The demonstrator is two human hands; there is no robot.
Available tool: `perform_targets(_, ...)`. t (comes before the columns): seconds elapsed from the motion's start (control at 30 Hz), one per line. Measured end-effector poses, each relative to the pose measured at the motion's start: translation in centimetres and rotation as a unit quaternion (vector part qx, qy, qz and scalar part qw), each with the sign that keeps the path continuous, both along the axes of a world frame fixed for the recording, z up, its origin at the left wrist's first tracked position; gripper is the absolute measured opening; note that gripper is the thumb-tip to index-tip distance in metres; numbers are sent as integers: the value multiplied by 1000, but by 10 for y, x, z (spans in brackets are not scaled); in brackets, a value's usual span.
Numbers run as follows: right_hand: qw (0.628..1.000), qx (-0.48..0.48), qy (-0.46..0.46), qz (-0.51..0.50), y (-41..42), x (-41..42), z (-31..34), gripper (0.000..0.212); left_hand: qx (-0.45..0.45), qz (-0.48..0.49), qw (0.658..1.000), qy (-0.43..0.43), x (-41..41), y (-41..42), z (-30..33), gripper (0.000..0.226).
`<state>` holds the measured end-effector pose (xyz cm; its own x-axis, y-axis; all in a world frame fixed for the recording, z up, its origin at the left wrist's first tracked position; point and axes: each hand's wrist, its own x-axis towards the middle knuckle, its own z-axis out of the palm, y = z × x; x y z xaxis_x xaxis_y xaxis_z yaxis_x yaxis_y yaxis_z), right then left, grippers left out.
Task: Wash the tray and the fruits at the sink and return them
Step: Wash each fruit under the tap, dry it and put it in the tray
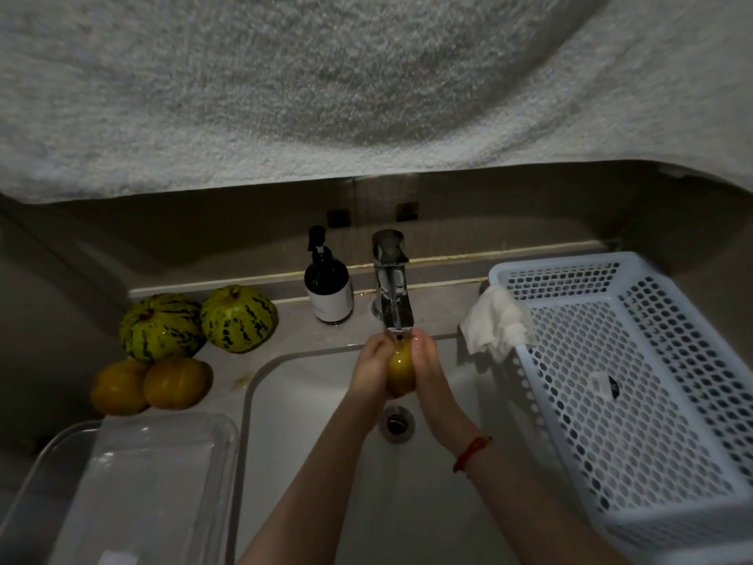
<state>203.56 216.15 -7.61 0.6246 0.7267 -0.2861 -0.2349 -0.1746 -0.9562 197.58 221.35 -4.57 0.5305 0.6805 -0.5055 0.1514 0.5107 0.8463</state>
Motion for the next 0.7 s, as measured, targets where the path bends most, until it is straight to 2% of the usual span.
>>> perform_targets(0.1,991,-103,79,-36,15,4,0,34,41,15,997,-56,-2,-11,-12,28)
perform_targets(0.17,982,-153,109,-22,17,6,3,35,28,30,997,-72,-6,-14,-15,30)
perform_targets(0.27,976,-216,-36,20,17,8,1,33,21,49,993,-105,-11,-16,-16,24)
perform_targets(0.33,983,-146,-109,0,15,1,-1,25,19,82,991,-108,-12,-16,-15,25)
perform_targets(0.4,990,-49,-132,-4,11,-10,-3,16,-58,108,987,-102,-10,-10,-11,30)
perform_targets(0.47,990,-4,-143,7,5,-18,-10,13,-153,86,982,-72,-11,0,-5,41)
perform_targets(0.5,988,1,-152,11,1,-19,-14,16,-166,53,984,-35,-12,5,-1,45)
perform_targets(0.57,986,6,-163,17,-2,-19,-18,18,-117,15,992,34,-10,10,0,42)
perform_targets(0.6,987,18,-157,16,-1,-19,-16,14,-59,21,996,67,-8,10,-2,39)
perform_targets(0.7,986,0,-167,-14,7,-18,-12,15,189,48,970,143,0,6,-14,33)
